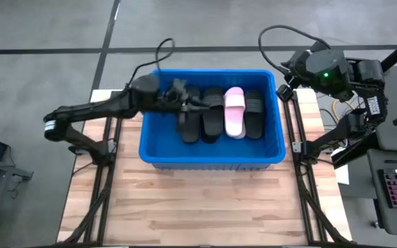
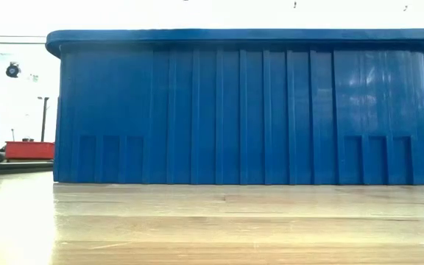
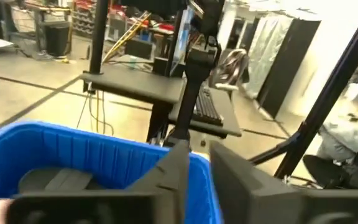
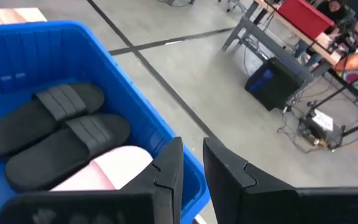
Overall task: Pick and place slides into bin
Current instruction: Return to Home Position
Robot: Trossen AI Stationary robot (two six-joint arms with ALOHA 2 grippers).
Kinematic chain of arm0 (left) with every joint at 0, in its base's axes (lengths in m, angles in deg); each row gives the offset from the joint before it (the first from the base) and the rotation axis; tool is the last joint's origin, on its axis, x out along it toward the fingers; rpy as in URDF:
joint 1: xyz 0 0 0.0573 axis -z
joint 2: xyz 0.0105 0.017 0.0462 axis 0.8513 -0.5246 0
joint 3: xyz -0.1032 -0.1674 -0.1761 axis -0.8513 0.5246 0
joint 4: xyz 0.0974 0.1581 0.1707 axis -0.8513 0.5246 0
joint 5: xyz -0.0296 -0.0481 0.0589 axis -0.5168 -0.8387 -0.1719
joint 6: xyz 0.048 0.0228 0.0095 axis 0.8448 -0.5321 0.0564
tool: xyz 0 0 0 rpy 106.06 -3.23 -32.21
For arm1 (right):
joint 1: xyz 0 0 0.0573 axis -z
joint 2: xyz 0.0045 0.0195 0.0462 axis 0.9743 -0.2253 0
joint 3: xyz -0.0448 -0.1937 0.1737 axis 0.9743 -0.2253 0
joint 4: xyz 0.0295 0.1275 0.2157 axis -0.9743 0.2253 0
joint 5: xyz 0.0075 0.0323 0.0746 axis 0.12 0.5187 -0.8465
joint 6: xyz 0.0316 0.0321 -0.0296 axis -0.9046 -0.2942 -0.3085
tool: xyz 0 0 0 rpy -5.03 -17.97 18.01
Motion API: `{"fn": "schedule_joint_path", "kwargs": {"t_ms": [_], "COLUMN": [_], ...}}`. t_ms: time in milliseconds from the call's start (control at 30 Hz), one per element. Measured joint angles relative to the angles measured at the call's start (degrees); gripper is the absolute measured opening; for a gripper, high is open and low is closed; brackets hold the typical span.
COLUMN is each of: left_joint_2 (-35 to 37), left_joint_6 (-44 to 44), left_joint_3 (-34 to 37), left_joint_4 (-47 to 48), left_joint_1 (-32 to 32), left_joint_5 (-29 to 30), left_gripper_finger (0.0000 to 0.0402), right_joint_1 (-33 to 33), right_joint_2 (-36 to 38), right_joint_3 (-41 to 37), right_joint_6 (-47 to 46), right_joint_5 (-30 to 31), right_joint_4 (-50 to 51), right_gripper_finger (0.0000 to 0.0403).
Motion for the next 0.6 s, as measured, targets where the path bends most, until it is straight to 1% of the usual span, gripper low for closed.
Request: {"fn": "schedule_joint_path", "kwargs": {"t_ms": [67,100,200,267,333,467,500,600], "left_joint_2": [1.97,2.45,4.76,6.37,8.53,14.00,15.67,21.38], "left_joint_6": [1.02,2.54,6.22,7.38,7.23,7.56,7.55,7.20], "left_joint_3": [1.48,2.14,4.66,6.70,9.68,18.29,20.78,29.22], "left_joint_4": [0.61,0.60,2.61,1.23,-0.02,-7.12,-8.74,-13.12], "left_joint_1": [3.18,5.01,10.18,12.46,14.25,16.48,16.62,16.50], "left_joint_5": [3.92,6.46,16.44,20.06,21.47,22.08,22.17,25.29], "left_gripper_finger": [0.0017,0.0009,0.0010,0.0006,0.0002,0.0001,0.0001,0.0000], "right_joint_1": [0.01,0.01,-0.02,-0.02,-0.12,-0.19,-0.21,-0.52], "right_joint_2": [0.03,0.07,0.09,0.09,0.09,0.27,0.28,0.35], "right_joint_3": [-0.06,-0.06,-0.10,-0.17,-0.20,-0.37,-0.39,-0.75], "right_joint_6": [-1.65,-2.26,-3.22,-2.57,-2.28,-2.54,-2.53,-2.07], "right_joint_5": [-0.04,-0.04,-0.60,-2.53,-5.91,-11.65,-12.29,-12.37], "right_joint_4": [-0.01,-0.02,-0.03,-0.26,-0.86,-2.42,-2.65,-4.86], "right_gripper_finger": [0.0054,0.0054,0.0054,0.0054,0.0054,0.0054,0.0054,0.0054]}}
